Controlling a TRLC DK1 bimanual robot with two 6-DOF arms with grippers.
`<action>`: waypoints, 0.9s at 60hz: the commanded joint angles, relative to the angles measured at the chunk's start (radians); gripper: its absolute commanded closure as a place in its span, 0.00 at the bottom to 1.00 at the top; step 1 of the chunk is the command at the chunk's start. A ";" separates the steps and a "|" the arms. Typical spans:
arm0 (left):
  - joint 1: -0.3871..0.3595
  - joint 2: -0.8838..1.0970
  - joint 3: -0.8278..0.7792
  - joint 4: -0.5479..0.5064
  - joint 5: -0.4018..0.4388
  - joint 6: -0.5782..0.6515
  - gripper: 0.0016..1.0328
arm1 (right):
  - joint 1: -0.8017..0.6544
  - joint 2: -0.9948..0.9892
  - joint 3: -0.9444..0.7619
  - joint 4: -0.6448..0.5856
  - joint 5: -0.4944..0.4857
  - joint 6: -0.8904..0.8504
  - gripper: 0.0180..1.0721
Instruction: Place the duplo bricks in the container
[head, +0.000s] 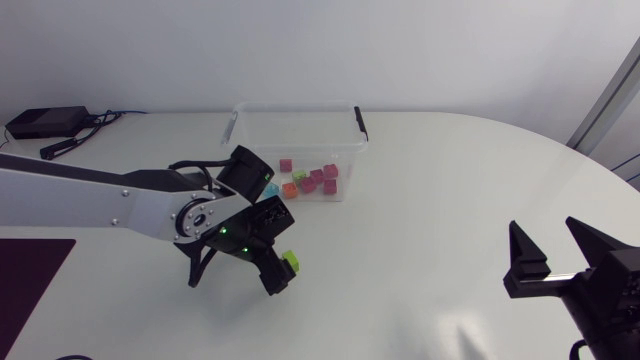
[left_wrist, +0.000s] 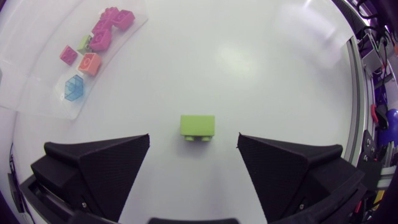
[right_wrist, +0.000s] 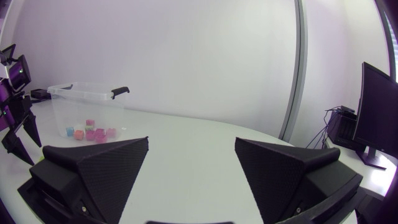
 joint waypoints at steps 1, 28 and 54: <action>-0.013 0.046 0.032 0.002 0.017 0.016 0.04 | -0.008 -0.010 -0.020 0.010 -0.005 -0.015 0.04; -0.021 0.158 0.095 0.015 0.017 0.028 0.12 | -0.008 -0.010 -0.020 0.010 -0.005 -0.015 0.04; -0.024 0.186 0.111 0.045 -0.028 -0.015 0.85 | -0.008 -0.010 -0.020 0.010 -0.005 -0.015 0.04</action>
